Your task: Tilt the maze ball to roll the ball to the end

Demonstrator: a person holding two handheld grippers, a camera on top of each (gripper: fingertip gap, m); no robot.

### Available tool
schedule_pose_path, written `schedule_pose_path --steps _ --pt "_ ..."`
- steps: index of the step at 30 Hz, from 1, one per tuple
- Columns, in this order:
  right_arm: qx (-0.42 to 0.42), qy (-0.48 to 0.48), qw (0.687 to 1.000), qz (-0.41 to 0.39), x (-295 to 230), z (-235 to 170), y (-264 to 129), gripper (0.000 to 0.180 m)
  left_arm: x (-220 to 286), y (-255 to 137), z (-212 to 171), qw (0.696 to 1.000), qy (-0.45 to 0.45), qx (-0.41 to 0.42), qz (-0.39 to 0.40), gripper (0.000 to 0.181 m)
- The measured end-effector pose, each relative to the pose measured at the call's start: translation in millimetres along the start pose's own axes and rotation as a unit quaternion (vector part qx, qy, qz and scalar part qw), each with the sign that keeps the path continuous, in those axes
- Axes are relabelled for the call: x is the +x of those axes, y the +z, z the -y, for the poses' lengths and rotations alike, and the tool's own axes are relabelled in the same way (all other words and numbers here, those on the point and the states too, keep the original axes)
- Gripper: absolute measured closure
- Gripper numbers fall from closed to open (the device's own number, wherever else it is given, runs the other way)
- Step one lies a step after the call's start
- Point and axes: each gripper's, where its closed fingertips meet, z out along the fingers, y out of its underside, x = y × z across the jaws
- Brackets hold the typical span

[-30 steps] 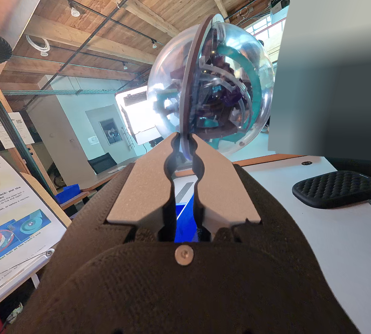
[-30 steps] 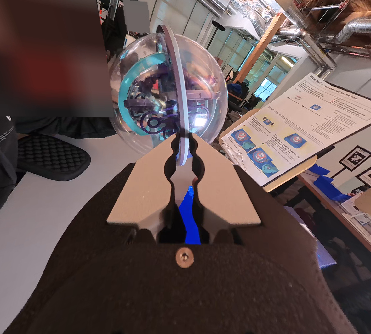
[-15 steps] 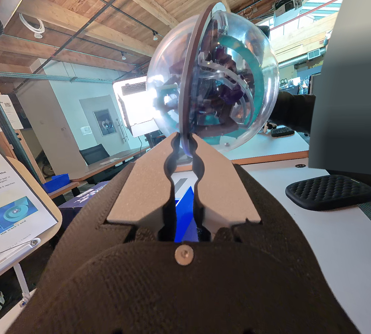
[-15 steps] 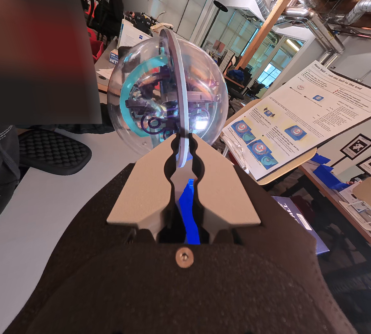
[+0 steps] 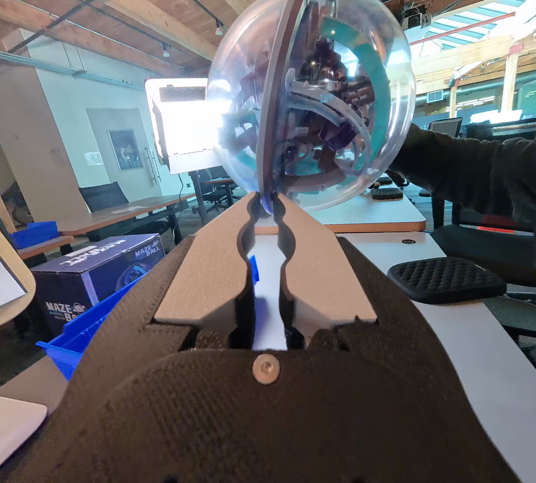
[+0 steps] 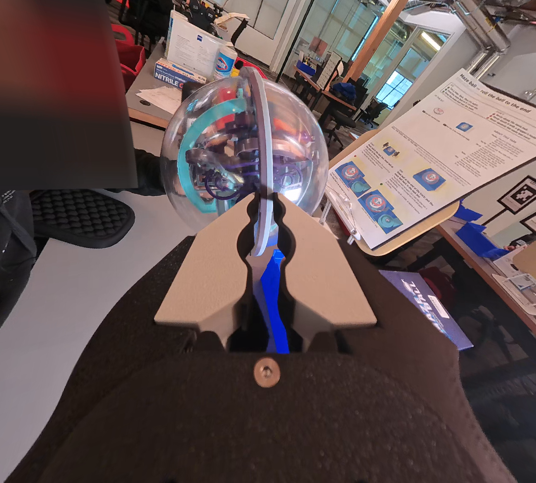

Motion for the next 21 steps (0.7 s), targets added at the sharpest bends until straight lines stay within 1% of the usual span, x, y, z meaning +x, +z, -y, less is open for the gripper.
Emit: schedule_pose_path --steps 15,21 --pt "-0.022 0.079 0.997 -0.007 9 -31 -5 0.173 -2 5 -22 0.998 -0.051 -0.021 -0.006 0.173" --pt "-0.048 0.136 0.989 -0.013 13 -56 -9 0.173 -2 8 -42 0.995 -0.092 -0.047 -0.013 0.173"
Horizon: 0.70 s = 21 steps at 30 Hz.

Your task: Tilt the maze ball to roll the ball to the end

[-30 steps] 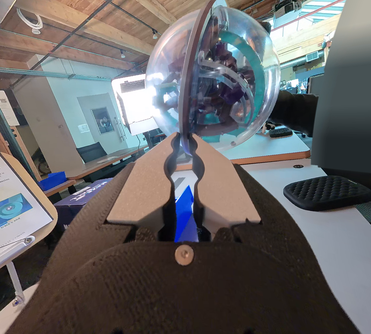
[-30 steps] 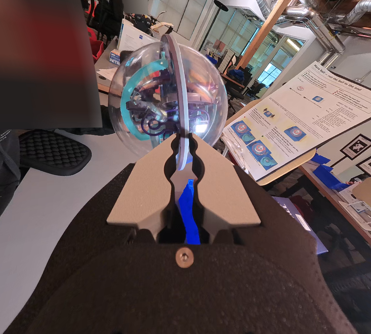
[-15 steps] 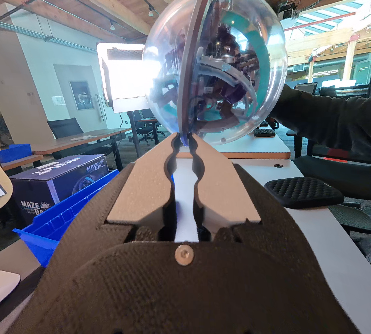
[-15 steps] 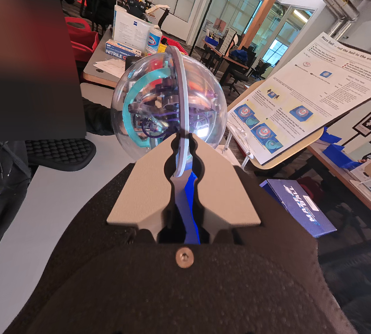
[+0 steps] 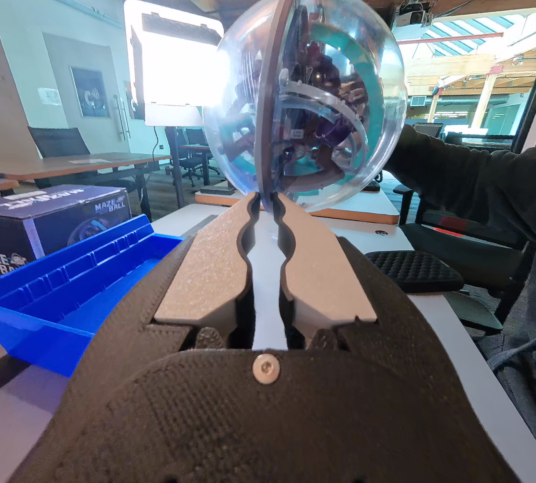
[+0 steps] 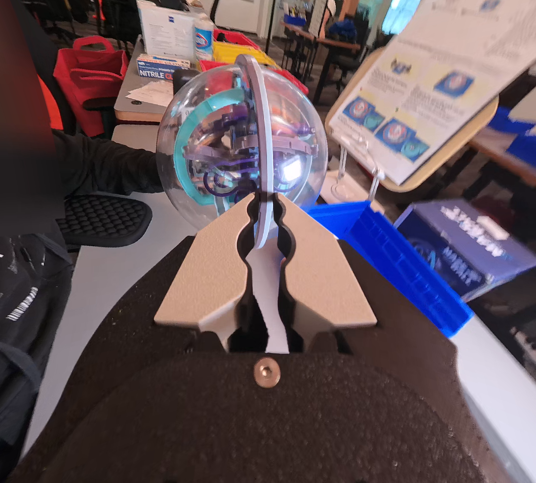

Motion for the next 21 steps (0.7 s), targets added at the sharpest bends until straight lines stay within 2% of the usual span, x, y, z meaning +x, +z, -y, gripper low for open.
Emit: schedule_pose_path --steps 7,13,16,21 --pt "-0.035 0.112 0.993 -0.004 15 -46 0 0.173 -8 4 -26 0.997 -0.071 -0.029 -0.002 0.173" --pt "-0.063 0.213 0.975 -0.007 20 -95 0 0.173 -11 7 -65 0.985 -0.159 -0.071 -0.018 0.173" --pt "-0.081 0.304 0.949 0.000 18 -128 0 0.173 -6 6 -88 0.975 -0.191 -0.105 -0.033 0.173" --pt "-0.103 0.445 0.889 0.031 -3 -183 2 0.173 12 -5 -124 0.953 -0.246 -0.164 -0.065 0.172"
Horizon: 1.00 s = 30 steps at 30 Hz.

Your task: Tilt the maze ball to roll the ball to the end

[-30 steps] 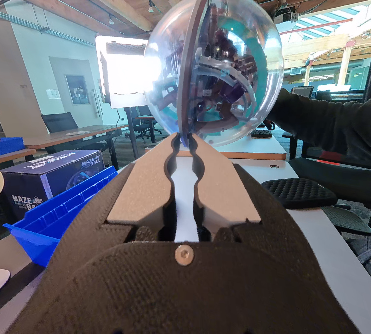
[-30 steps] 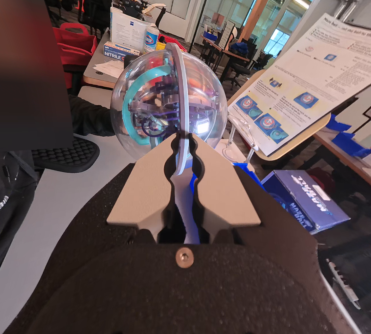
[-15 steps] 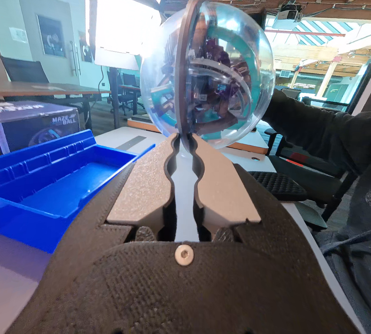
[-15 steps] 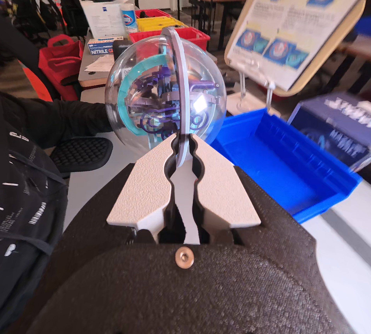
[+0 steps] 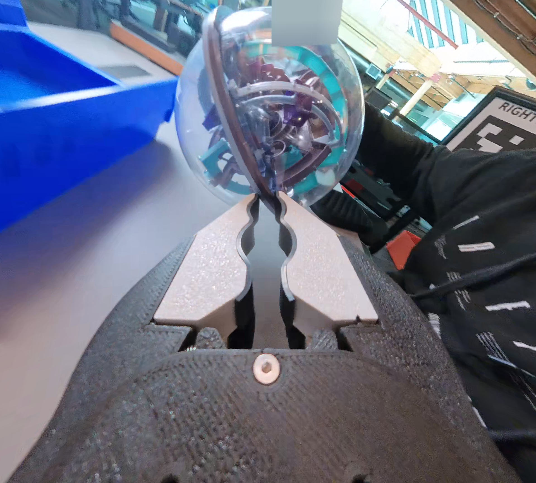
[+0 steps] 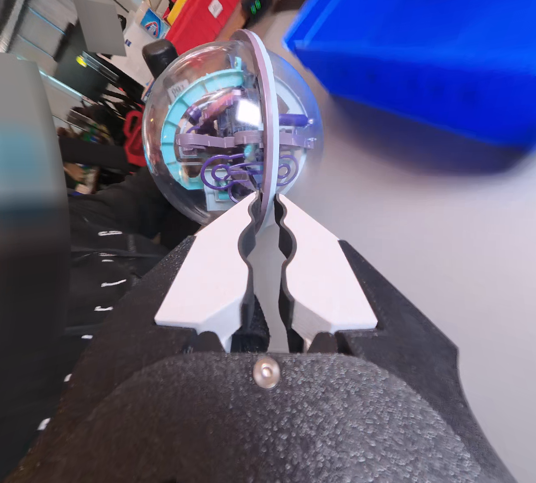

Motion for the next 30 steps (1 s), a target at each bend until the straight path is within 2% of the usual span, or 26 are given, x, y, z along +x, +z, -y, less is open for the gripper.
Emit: schedule_pose_path --steps 7,12,14,17,20,25,28,30 --pt "-0.040 0.110 0.993 0.023 26 -56 18 0.173 13 -2 -56 0.995 -0.058 -0.078 -0.038 0.171" --pt "-0.039 0.124 0.991 0.045 31 -61 23 0.173 26 -3 -61 0.994 -0.007 -0.086 -0.067 0.170" --pt "-0.042 0.121 0.991 0.050 31 -60 23 0.173 24 -6 -57 0.994 0.044 -0.084 -0.061 0.152" --pt "-0.051 0.115 0.990 0.056 31 -59 24 0.173 12 -9 -33 0.991 0.127 -0.024 -0.015 0.091" --pt "-0.061 0.100 0.991 0.058 33 -56 26 0.173 2 -4 -15 0.984 0.176 -0.019 -0.003 0.054" --pt "-0.077 0.085 0.992 0.058 35 -48 30 0.173 0 26 0 0.977 0.198 -0.040 -0.068 0.032" --pt "-0.079 0.081 0.992 0.059 34 -44 32 0.174 10 45 -10 0.964 0.226 -0.082 -0.111 0.029" --pt "-0.081 0.083 0.991 0.064 35 -44 34 0.173 6 54 -21 0.954 0.261 -0.114 -0.098 0.029"
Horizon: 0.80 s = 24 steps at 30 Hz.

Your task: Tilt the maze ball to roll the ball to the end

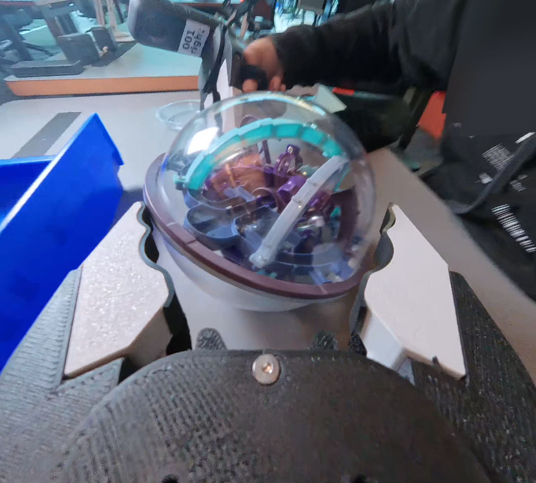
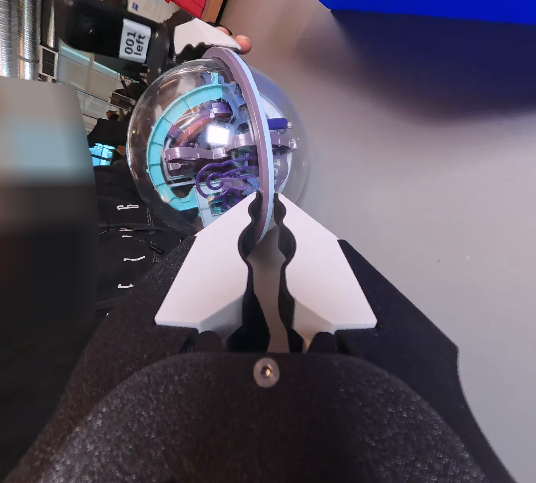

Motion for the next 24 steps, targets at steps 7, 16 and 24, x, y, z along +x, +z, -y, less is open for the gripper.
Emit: schedule_pose_path --steps 7,16,24 --pt "0.066 -0.048 0.996 0.037 4 15 -1 0.170 -11 0 -8 0.998 -0.058 0.006 0.030 0.029" --pt "0.173 -0.400 0.899 -0.052 -39 15 -23 0.124 -34 -6 -11 0.978 -0.197 0.053 0.041 0.030" --pt "0.112 -0.636 0.730 -0.223 -47 -11 1 0.144 -51 -9 -12 0.946 -0.307 0.074 0.074 0.031"
